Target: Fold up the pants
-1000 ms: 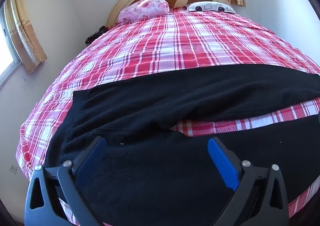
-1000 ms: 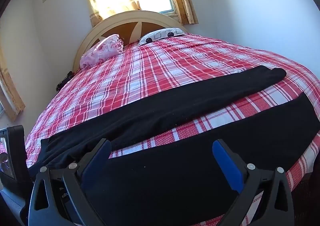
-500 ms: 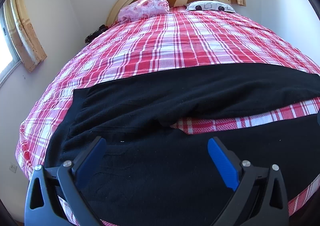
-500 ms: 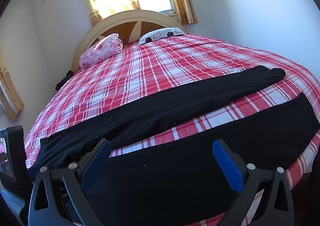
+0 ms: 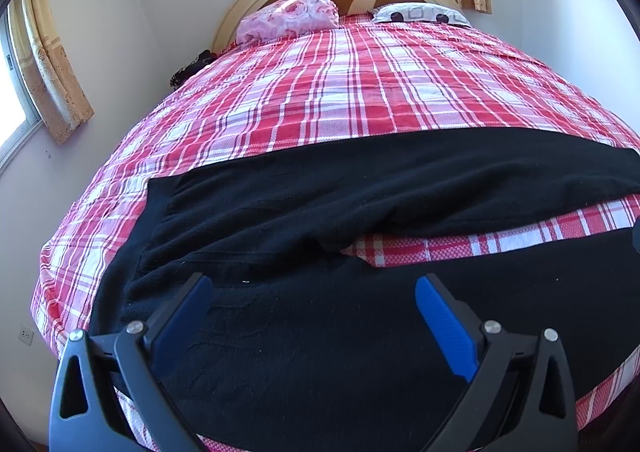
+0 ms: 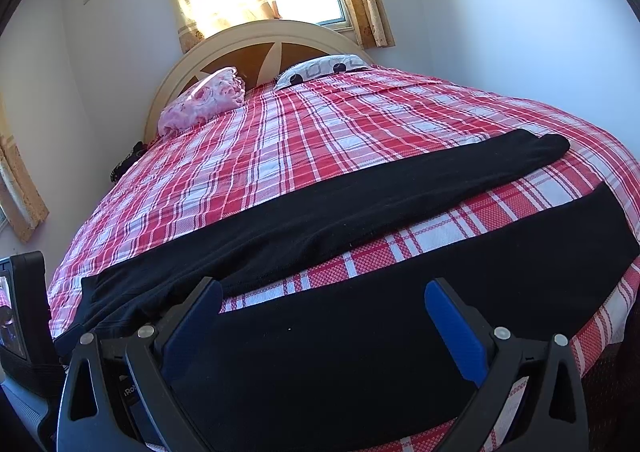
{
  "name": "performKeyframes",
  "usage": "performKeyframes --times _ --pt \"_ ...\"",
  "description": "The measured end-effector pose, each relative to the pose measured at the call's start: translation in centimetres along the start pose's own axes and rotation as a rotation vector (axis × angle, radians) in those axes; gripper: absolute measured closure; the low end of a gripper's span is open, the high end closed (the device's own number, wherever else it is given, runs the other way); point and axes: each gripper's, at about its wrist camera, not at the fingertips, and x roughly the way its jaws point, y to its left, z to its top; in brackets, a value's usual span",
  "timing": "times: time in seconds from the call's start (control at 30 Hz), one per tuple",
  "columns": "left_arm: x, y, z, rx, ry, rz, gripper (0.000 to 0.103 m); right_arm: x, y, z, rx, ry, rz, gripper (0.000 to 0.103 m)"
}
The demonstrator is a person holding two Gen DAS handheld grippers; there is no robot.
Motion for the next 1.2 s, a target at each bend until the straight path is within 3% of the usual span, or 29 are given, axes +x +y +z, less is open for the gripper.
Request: performKeyframes --times 1.2 --pt "0.52 0.16 0.03 -0.005 0.017 -0.002 0.0 0.52 0.2 -0.35 -0.002 0.015 0.001 0.001"
